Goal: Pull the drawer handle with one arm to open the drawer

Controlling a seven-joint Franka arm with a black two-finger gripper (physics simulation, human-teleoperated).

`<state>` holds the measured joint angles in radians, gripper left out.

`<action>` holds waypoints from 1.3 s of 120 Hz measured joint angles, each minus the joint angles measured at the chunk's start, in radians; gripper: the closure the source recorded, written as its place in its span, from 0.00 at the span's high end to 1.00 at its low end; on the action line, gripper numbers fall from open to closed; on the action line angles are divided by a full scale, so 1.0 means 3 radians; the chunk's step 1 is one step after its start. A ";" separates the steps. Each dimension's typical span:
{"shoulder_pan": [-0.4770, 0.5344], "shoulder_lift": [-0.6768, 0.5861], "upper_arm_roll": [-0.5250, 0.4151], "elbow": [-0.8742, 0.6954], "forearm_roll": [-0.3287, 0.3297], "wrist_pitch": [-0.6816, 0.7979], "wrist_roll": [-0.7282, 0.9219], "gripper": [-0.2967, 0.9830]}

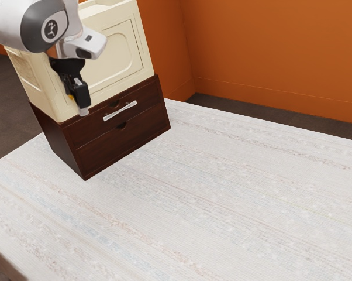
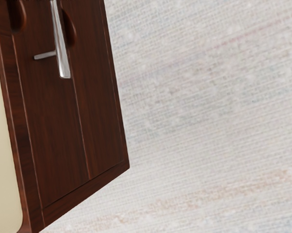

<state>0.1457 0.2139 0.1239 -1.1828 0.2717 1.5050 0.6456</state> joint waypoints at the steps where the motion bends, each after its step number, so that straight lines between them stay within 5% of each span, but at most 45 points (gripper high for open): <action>1: 0.0000 0.0011 -0.0001 -0.0003 0.0003 0.0014 0.0001 0.77; 156: 0.0040 0.1113 -0.0020 0.0560 0.0055 0.0798 0.0155 0.77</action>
<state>0.1578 0.5478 0.1179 -1.0147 0.2882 1.7442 0.6921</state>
